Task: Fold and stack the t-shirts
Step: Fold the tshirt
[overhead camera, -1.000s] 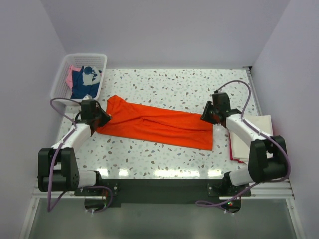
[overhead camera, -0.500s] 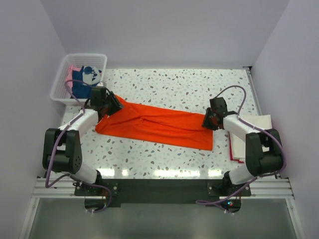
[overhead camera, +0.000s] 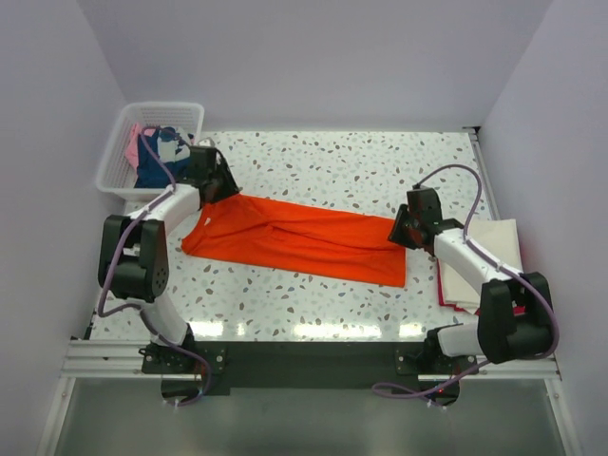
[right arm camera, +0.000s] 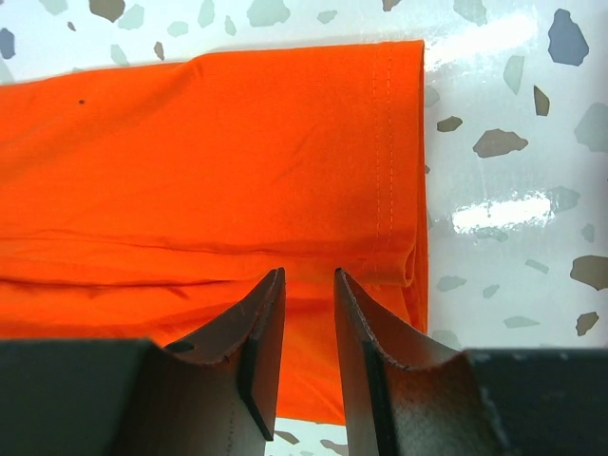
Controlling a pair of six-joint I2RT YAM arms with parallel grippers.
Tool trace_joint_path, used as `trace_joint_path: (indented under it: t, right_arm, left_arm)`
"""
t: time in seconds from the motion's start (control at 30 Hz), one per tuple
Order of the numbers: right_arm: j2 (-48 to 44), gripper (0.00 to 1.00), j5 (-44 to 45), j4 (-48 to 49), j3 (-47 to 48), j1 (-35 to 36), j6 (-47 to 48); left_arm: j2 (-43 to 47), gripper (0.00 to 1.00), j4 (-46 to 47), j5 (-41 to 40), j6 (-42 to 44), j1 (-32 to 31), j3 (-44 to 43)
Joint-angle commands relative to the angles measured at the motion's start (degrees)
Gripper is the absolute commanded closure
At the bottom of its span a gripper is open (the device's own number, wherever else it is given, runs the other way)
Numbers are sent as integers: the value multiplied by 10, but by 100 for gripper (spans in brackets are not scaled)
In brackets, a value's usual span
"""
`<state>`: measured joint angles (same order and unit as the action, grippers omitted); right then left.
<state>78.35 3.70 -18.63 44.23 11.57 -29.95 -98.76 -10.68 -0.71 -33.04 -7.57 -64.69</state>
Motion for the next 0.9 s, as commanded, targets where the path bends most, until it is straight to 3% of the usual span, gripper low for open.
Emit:
trace_joint_path:
  t: [0.0,0.87]
  right_arm:
    - [-24,69,-1,-3,0,1,-3]
    - [-36,69,-7,4,-5,1,-1]
  left_arm:
    - [-29,51,-15,-32,35,-2,-47]
    - [-46,53,-3,15,33,-46,-8]
